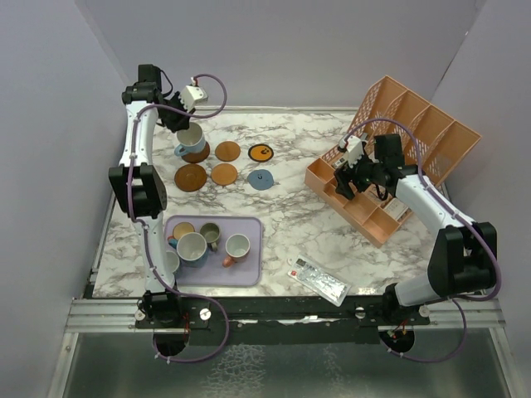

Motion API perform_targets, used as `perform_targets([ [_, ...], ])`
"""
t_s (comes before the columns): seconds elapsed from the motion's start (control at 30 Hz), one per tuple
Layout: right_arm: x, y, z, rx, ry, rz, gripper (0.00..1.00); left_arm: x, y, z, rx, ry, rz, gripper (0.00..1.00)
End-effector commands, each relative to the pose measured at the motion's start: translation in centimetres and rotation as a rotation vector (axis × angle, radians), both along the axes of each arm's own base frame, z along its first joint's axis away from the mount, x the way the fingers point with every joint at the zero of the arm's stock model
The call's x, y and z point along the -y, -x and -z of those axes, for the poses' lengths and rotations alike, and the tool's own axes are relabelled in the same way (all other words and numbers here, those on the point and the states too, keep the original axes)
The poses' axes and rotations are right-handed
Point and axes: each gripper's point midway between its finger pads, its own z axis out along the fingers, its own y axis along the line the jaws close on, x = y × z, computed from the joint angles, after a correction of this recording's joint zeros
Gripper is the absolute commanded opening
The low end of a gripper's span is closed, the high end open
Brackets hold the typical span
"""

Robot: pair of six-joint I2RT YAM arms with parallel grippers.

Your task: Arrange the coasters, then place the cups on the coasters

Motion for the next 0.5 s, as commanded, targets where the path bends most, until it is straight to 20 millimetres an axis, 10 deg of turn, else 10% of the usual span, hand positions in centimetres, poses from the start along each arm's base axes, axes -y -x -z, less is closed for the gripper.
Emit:
perform_targets([
  [0.0, 0.4, -0.3, -1.2, 0.047, 0.011, 0.002, 0.76, 0.6, -1.2, -1.1, 0.058, 0.047, 0.054, 0.00],
  [0.47, 0.4, -0.2, -1.1, 0.044, 0.014, 0.000, 0.76, -0.7, -3.5, 1.0, 0.061, 0.064, -0.016, 0.00],
])
